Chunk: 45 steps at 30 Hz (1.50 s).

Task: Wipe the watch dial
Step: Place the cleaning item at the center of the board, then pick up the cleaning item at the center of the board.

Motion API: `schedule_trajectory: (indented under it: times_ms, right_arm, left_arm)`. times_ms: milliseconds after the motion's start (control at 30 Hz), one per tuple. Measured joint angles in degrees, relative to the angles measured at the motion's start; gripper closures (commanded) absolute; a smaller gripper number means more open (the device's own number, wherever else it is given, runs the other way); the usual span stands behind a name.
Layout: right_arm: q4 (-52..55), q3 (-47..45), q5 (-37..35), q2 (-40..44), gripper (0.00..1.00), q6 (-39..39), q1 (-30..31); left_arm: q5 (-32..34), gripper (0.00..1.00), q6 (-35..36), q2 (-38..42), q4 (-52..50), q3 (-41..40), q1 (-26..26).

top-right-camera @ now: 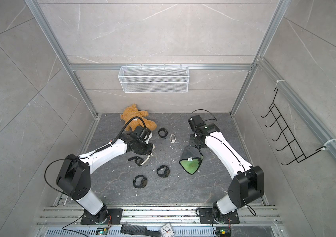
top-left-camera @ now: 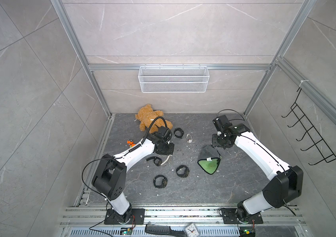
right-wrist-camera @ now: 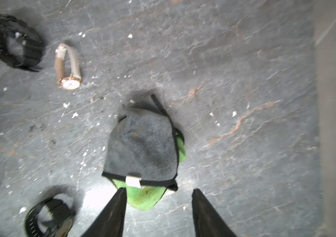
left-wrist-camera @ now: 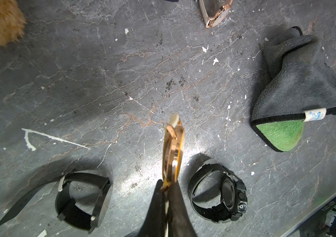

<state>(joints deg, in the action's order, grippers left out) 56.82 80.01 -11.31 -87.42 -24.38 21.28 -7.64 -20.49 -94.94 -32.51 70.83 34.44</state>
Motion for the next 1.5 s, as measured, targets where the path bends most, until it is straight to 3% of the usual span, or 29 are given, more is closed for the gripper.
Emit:
schedule_trajectory:
  times_ms: [167, 400, 633, 1200, 1300, 1500]
  right_arm:
    - [-2.29, -6.38, 5.86, 0.39, 0.47, -4.26, 1.66]
    - [-5.11, -6.19, 7.65, -3.96, 0.46, -6.03, 3.13]
    - [-8.09, -6.25, 6.4, -9.66, 0.45, -3.56, 3.08]
    - [-13.49, -6.82, 4.74, -13.97, 0.43, 3.54, 1.4]
    - [-13.86, -6.95, 5.7, -14.86, 0.47, 4.5, 1.4]
    - [-14.73, -7.56, 7.08, -15.47, 0.76, 5.64, 1.4]
  left_arm:
    - [0.0, 1.0, -0.02, 1.75, 0.07, -1.68, -0.55]
    - [-0.24, 1.0, 0.17, 2.25, 0.0, -3.17, -1.95]
    - [-0.57, 1.0, 0.7, 2.4, 0.07, -3.17, -2.71]
    - [-3.23, 1.0, 1.25, 4.13, 0.24, -3.17, -2.71]
    - [-3.39, 1.0, 1.25, 4.13, 0.26, -3.17, -2.71]
    - [-3.41, 1.0, 1.25, 4.13, 0.46, -3.15, -2.71]
